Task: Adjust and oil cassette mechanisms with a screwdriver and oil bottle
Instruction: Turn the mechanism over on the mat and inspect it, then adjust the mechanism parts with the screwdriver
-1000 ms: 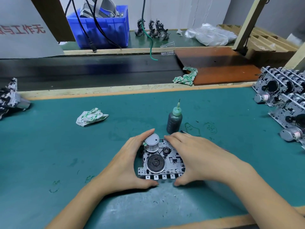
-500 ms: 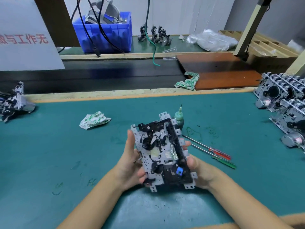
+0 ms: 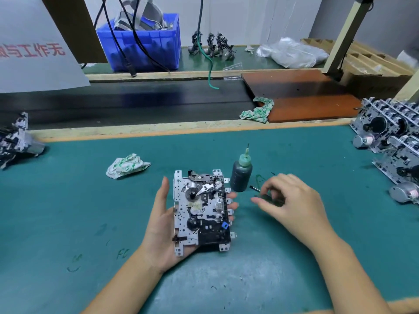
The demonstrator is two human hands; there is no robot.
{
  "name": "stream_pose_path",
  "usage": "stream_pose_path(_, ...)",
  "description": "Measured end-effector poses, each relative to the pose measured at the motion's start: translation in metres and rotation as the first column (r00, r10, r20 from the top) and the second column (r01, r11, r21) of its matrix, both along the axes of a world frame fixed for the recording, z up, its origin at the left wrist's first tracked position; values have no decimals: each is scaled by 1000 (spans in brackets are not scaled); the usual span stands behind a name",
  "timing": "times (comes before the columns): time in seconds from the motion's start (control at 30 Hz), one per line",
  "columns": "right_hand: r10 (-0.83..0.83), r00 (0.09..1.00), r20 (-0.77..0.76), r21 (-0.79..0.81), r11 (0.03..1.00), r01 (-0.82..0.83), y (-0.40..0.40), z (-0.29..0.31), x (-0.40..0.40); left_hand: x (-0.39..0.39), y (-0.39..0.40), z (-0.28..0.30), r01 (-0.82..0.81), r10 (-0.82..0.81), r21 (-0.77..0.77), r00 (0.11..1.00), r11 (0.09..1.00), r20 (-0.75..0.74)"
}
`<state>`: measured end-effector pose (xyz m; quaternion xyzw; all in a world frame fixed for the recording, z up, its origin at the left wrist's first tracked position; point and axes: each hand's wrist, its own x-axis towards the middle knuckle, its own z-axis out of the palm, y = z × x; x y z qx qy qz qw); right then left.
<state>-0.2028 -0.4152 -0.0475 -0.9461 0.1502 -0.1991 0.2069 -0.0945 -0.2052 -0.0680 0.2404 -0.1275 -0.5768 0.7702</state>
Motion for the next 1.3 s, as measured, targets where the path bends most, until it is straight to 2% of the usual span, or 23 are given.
stream_pose_path(0.1,-107,963,-247,-115,990,80,-5,-4,1,0,-3,-5,-20,23,67,999,998,-40)
stream_pose_path(0.23,-79,965,-249,-138,989,46,-7,-10,1,3,-6,-7,-3,22,149,992,989,-121)
stream_pose_path(0.27,-29,977,-213,-70,997,14,-8,-9,1,3,-6,-6,-6,28,166,992,986,-126)
stream_pose_path(0.33,89,995,-53,244,967,-74,-5,-5,1,2,-6,-5,-17,44,194,989,981,-138)
stream_pose_path(0.4,182,979,96,584,786,-204,3,2,2,2,-7,-4,-26,55,217,990,976,-131)
stream_pose_path(0.43,240,964,112,697,672,-248,8,5,2,2,-8,-4,-27,56,229,991,973,-120)
stream_pose_path(0.5,375,926,43,819,518,-247,17,7,2,2,-9,-4,-29,52,257,995,966,-85)
stream_pose_path(0.6,503,861,-78,884,435,-175,27,10,6,3,-11,-6,-38,55,313,997,949,-45)
stream_pose_path(0.73,506,840,-197,883,463,-72,33,12,9,4,-11,-6,-25,40,336,998,942,-38)
stream_pose_path(0.83,507,833,-222,890,454,-39,37,13,8,3,-12,-6,-24,35,322,999,946,-28)
stream_pose_path(1.1,490,822,-291,852,523,-11,36,12,7,4,-12,-8,-28,40,326,999,945,-31)
stream_pose_path(1.3,528,805,-271,885,466,-7,33,10,5,5,-13,-8,-25,34,354,999,935,-18)
